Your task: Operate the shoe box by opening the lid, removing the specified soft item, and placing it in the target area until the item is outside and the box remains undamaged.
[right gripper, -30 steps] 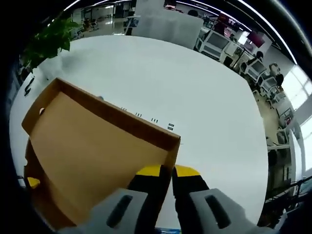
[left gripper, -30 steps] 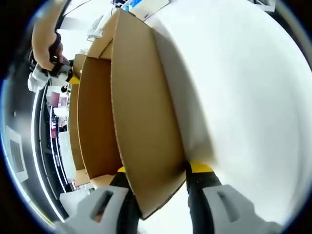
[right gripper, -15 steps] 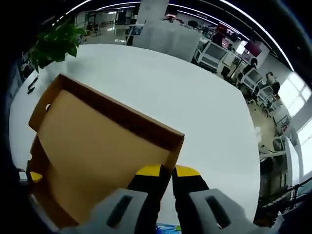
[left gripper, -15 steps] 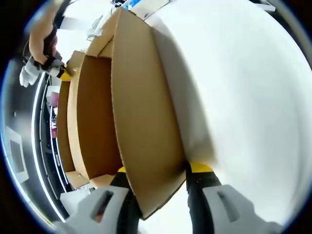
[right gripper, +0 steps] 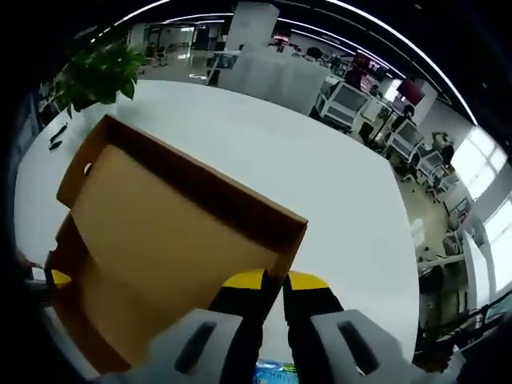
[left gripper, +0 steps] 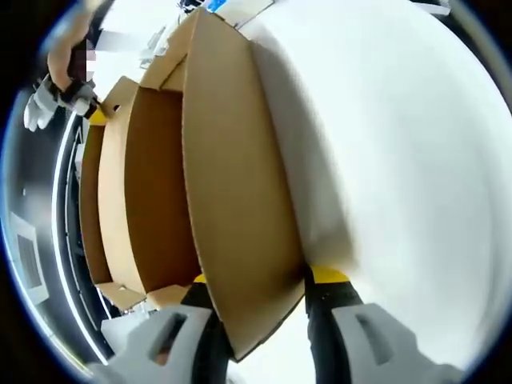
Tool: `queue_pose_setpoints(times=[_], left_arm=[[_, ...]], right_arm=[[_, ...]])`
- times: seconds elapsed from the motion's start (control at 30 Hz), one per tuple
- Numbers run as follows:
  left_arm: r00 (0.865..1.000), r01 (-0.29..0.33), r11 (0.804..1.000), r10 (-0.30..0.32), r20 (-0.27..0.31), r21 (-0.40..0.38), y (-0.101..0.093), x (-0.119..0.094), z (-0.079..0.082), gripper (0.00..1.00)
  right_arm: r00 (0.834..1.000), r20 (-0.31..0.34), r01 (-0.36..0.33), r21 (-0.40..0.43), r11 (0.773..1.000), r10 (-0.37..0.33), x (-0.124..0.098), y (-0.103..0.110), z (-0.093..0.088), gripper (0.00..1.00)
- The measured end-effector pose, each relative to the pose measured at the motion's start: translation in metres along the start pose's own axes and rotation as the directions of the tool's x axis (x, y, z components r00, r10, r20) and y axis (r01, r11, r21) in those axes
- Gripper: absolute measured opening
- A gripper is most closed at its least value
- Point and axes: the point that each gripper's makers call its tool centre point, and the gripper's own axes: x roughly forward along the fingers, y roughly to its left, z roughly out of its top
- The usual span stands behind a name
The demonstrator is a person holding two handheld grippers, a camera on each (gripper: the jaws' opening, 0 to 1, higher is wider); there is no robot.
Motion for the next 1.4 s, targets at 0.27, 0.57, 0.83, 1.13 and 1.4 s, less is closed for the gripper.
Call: queue_pose_setpoints(times=[0.27, 0.57, 0.83, 1.13, 1.4], left_arm=[[1.000, 0.001, 1.000, -0.001, 0.003, 0.003, 0.000, 0.000, 0.000, 0.33], [1.000, 0.002, 1.000, -0.002, 0.005, 0.005, 0.000, -0.002, 0.000, 0.33], [1.000, 0.003, 1.000, -0.003, 0.007, 0.006, 0.000, -0.002, 0.000, 0.34], [1.000, 0.003, 1.000, -0.003, 0.007, 0.006, 0.000, -0.003, 0.001, 0.34], [1.000, 0.004, 1.000, -0.004, 0.003, 0.001, 0.003, -0.001, 0.001, 0.34]], right_arm=[[0.996, 0.086, 0.023, -0.018, 1.000, -0.022, -0.013, -0.001, 0.006, 0.06], [0.986, 0.163, 0.029, -0.009, 1.000, -0.027, -0.029, -0.001, 0.005, 0.06], [0.973, 0.226, 0.056, -0.023, 0.998, -0.049, -0.043, 0.001, 0.005, 0.06], [0.958, 0.283, 0.043, -0.011, 0.999, -0.038, -0.062, 0.005, -0.001, 0.06], [0.947, 0.319, 0.034, -0.005, 0.999, -0.030, -0.077, 0.012, -0.008, 0.06]])
